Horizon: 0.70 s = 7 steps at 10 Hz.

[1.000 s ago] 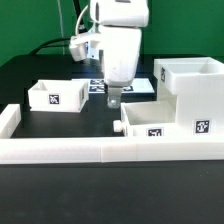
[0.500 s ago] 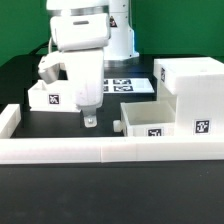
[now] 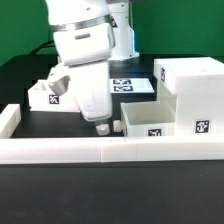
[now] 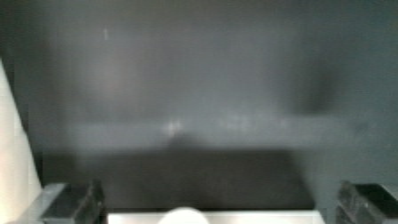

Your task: Assemble drawer

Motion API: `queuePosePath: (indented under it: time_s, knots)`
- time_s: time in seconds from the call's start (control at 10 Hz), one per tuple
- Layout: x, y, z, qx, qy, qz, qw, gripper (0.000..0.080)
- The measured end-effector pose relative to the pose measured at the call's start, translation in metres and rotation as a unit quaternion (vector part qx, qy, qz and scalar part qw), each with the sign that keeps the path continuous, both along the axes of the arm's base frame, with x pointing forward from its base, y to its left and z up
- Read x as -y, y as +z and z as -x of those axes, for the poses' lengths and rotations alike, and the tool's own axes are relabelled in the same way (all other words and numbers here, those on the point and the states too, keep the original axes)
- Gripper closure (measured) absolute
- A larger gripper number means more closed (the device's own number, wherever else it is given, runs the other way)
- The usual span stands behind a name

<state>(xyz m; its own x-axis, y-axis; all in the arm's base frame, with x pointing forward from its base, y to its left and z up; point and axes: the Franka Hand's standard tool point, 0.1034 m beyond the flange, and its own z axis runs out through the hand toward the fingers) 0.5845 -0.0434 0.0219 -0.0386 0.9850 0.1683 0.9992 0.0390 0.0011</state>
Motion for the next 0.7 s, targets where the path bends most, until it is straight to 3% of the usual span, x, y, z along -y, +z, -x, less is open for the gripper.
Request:
queuePosePath:
  time_s: [0.3,0.7]
  knots:
    - [-0.021,-0.004,-0.001,-0.001,0.006,-0.005,1.0,0.015]
    - [-0.019,-0.005,0.0,-0.003,0.005,-0.006,1.0,0.015]
